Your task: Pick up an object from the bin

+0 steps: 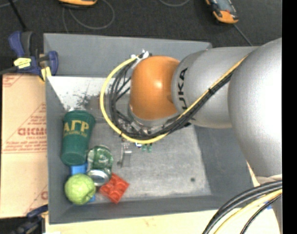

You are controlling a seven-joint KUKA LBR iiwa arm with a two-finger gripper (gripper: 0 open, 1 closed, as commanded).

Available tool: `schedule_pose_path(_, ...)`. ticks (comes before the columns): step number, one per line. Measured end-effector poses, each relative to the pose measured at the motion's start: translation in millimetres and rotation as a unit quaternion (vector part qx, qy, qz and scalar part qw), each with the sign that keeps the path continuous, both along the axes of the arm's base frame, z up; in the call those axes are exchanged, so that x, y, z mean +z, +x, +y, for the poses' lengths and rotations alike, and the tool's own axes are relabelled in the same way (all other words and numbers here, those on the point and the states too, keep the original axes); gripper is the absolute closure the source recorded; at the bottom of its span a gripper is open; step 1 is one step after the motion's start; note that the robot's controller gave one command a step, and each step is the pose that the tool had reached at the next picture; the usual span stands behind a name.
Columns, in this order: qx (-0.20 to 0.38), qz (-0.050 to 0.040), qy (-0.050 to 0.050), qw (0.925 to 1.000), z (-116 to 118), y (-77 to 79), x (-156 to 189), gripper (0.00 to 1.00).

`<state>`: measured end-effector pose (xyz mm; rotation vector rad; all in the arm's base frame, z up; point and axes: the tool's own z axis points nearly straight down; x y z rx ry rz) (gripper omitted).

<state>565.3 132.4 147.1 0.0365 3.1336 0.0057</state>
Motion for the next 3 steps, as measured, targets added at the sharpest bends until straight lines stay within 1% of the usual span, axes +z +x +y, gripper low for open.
schedule_pose_path(1, 0.037, 0.0039, -0.002, 0.9993, 10, -17.0, -33, 0.00)
schedule_pose_path(2, 0.076, 0.0024, -0.002, 0.9971, 34, -37.7, -39, 0.00)
schedule_pose_path(3, 0.064, 0.0068, -0.003, 0.9979, 67, -13.4, -12, 0.00)
